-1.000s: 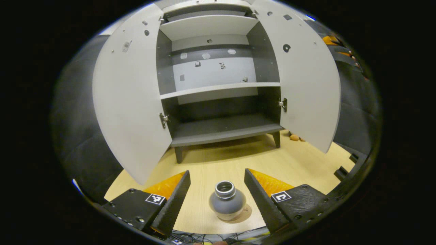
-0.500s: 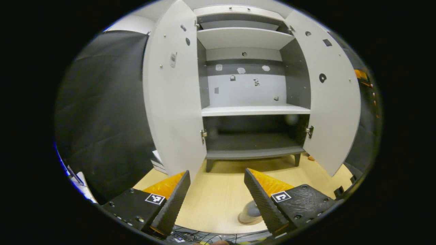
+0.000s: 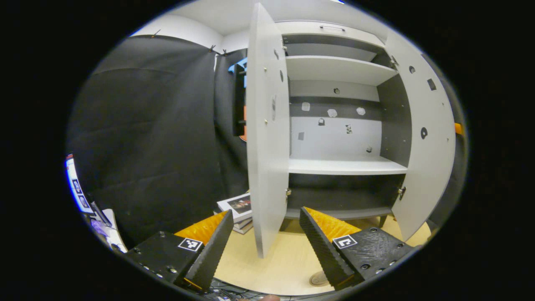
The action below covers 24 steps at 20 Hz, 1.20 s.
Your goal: Grasp the bottle in the cabinet with the left hand and place it on the coaster, then close the right door with the right hand and the left door with the left hand.
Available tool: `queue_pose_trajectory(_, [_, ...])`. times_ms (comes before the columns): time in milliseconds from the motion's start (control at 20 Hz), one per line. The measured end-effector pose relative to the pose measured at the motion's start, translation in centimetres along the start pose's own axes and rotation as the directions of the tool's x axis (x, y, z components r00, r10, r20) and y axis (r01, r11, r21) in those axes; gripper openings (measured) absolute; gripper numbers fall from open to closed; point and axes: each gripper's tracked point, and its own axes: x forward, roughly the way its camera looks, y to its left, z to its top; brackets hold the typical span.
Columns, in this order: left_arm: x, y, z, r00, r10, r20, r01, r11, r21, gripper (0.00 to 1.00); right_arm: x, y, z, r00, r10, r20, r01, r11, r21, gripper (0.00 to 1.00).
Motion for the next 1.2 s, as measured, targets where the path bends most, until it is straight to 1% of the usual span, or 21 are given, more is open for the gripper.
queue_pose_trajectory(200, [0.1,2.8,2.0,0.999,0.039,0.029,-0.039,0.999,-0.007,0.96,0.4,1.8,-0.2,0.999,0.034,-0.011,-0.034,0.999,0.019,0.95])
queue_pose_trajectory(300, [0.1,4.0,2.9,0.998,0.042,0.04,-0.042,0.999,-0.008,0.97,0.5,2.3,0.4,0.999,0.032,0.003,-0.032,0.999,0.017,0.95])
queue_pose_trajectory(350, [0.1,4.6,3.2,0.998,0.047,0.045,-0.047,0.999,-0.013,0.97,0.4,2.5,0.5,1.0,0.027,0.007,-0.028,1.0,0.013,0.92])
queue_pose_trajectory(450, [0.5,5.8,3.8,0.998,0.052,0.037,-0.051,0.998,-0.042,0.97,0.1,3.1,0.4,1.0,0.015,0.012,-0.015,1.0,0.007,0.92])
queue_pose_trajectory(550, [1.2,6.7,4.5,0.998,0.052,0.02,-0.05,0.996,-0.068,0.97,0.2,3.9,0.2,1.0,0.015,0.01,-0.015,1.0,0.011,0.92])
queue_pose_trajectory(600, [1.6,7.4,5.0,0.998,0.063,0.022,-0.061,0.995,-0.076,0.98,0.4,4.2,0.2,1.0,0.015,0.007,-0.015,1.0,0.014,0.95])
queue_pose_trajectory(650, [1.9,7.9,5.4,0.998,0.061,0.021,-0.059,0.994,-0.088,0.96,0.5,4.6,0.5,1.0,0.019,0.01,-0.019,1.0,0.014,0.95])
queue_pose_trajectory(700, [2.2,8.2,5.8,0.998,0.058,0.021,-0.055,0.993,-0.103,0.97,0.6,5.3,0.7,1.0,0.024,0.017,-0.024,1.0,0.009,0.92])
queue_pose_trajectory(750, [2.6,8.5,6.3,0.998,0.053,0.023,-0.05,0.992,-0.113,0.99,0.7,6.1,0.6,1.0,0.024,0.019,-0.025,1.0,0.002,0.92])
queue_pose_trajectory(800, [3.0,8.8,6.7,0.999,0.047,0.024,-0.044,0.992,-0.121,1.0,0.9,6.8,0.7,1.0,0.023,0.02,-0.024,1.0,0.002,0.95])
queue_pose_trajectory(850, [3.5,9.0,7.0,0.999,0.039,0.025,-0.036,0.992,-0.124,1.0,1.2,7.4,0.6,1.0,0.025,0.019,-0.025,1.0,0.005,0.95])
queue_pose_trajectory(900, [4.0,9.2,7.2,0.999,0.028,0.021,-0.025,0.992,-0.126,0.96,1.5,8.1,0.7,0.999,0.03,0.018,-0.03,1.0,0.008,0.95])
queue_pose_trajectory(950, [4.4,9.2,7.3,1.0,0.017,0.022,-0.014,0.991,-0.132,0.96,1.8,8.7,0.7,0.999,0.035,0.015,-0.035,0.999,0.014,0.92])
queue_pose_trajectory(1000, [4.8,9.4,7.5,1.0,0.01,0.022,-0.007,0.99,-0.139,1.0,2.1,9.4,0.7,0.999,0.043,0.015,-0.043,0.999,0.021,0.95])
queue_pose_trajectory(1100, [5.5,9.7,8.1,1.0,-0.002,0.027,0.006,0.99,-0.143,1.0,2.8,11.1,0.6,0.997,0.078,0.012,-0.078,0.996,0.048,0.95])
queue_pose_trajectory(1150, [5.8,9.9,8.4,0.999,-0.007,0.033,0.012,0.989,-0.145,1.0,3.1,12.3,0.4,0.995,0.104,0.005,-0.104,0.992,0.068,0.92])
queue_pose_trajectory(1200, [6.1,10.1,9.1,0.999,-0.01,0.045,0.016,0.989,-0.147,0.96,3.6,13.3,0.3,0.993,0.12,0.001,-0.12,0.989,0.084,0.92])
